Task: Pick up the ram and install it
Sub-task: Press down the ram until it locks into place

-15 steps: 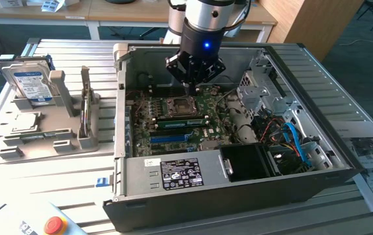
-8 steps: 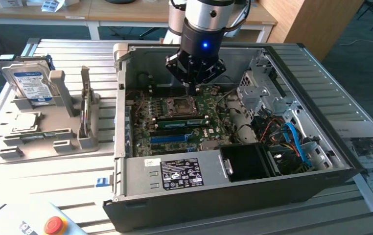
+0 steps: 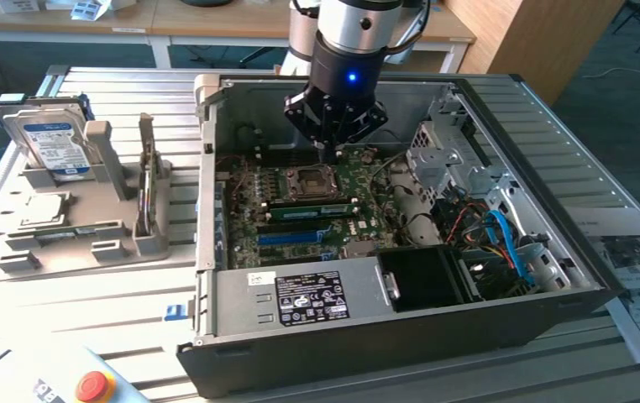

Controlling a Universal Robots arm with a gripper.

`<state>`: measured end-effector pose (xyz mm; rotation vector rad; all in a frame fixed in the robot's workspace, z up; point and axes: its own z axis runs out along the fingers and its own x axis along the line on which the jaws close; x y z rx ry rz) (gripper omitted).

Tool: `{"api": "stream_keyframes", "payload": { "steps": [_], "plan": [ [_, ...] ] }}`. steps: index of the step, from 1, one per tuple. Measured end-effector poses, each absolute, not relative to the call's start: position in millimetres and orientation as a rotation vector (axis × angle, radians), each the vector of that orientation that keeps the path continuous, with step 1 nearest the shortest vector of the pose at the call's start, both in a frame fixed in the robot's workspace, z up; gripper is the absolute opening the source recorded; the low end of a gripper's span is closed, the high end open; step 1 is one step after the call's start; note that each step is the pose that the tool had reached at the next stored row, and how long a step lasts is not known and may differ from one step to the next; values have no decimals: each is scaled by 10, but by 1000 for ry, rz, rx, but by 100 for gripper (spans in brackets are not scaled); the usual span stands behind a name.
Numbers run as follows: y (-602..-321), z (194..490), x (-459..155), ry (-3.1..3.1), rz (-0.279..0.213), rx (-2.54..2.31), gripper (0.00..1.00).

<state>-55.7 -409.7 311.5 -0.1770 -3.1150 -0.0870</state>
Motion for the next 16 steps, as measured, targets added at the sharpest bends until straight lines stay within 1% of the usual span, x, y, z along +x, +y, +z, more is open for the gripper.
{"api": "stream_keyframes", "payload": {
  "steps": [3,11,16],
  "plan": [
    [-4097,3115,-557,-3115,-86,-177,11],
    [-4097,3116,-557,-3114,-59,-177,11],
    [-4097,3115,-557,-3114,-58,-177,11]
  ]
}}
